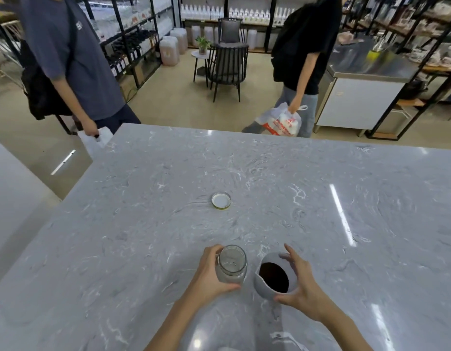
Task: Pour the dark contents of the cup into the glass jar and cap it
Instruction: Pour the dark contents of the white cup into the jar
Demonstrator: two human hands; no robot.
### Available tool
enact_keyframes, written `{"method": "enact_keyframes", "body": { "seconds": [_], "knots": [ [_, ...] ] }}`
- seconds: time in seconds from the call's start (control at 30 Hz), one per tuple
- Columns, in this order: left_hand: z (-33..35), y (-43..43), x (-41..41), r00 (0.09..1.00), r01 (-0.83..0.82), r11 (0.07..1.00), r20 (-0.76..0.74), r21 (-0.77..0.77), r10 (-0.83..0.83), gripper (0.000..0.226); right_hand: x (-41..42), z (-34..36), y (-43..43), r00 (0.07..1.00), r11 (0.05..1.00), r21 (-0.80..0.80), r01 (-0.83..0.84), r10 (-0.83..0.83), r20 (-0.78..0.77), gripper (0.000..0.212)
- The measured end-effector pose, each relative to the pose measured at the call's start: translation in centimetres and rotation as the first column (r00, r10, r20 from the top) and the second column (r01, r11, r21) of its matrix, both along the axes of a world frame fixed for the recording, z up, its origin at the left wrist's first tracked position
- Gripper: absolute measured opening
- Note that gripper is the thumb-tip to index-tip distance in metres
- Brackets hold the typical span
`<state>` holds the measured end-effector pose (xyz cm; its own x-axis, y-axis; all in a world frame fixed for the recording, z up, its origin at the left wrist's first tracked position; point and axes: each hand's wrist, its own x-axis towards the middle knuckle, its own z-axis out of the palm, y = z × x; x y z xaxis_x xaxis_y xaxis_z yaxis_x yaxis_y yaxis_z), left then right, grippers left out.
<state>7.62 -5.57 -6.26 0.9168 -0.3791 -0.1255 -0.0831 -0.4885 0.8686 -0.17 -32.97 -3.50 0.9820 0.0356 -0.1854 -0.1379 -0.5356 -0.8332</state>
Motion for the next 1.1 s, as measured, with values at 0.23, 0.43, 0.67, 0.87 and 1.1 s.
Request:
{"method": "enact_keyframes", "body": {
  "seconds": [0.23, 0.43, 0.67, 0.87, 1.1],
  "knots": [
    [0.1, 0.0, 0.8, 0.998, 0.055, 0.998, 0.04, 0.044, -0.057, 0.094, -0.1, 0.3, -0.3, 0.999, 0.988, 0.144, 0.054, -0.055, -0.001, 0.095],
    [2.4, -0.8, 1.3, 0.997, -0.028, 0.999, 0.068, 0.016, 0.027, 0.098, 0.6, 1.8, -1.1, 0.954, 0.931, 0.231, 0.283, -0.299, 0.036, 0.086],
    [12.4, -5.1, 5.5, 0.979, 0.0, 1.0, 0.204, -0.027, 0.006, 0.085, 6.2, 16.9, -5.0, 0.968, 0.975, 0.15, 0.164, -0.189, 0.167, 0.093],
    [20.8, -8.0, 6.6, 0.955, -0.013, 0.994, 0.293, -0.113, 0.045, 0.095, 7.5, 27.9, -6.6, 0.972, 0.997, 0.019, 0.071, -0.073, 0.225, 0.088],
    [26.8, -9.2, 6.0, 0.93, 0.019, 0.992, 0.367, -0.128, 0.03, 0.098, 6.6, 31.4, -6.8, 0.966, 0.992, -0.053, 0.117, -0.102, 0.236, 0.087]
  ]
}}
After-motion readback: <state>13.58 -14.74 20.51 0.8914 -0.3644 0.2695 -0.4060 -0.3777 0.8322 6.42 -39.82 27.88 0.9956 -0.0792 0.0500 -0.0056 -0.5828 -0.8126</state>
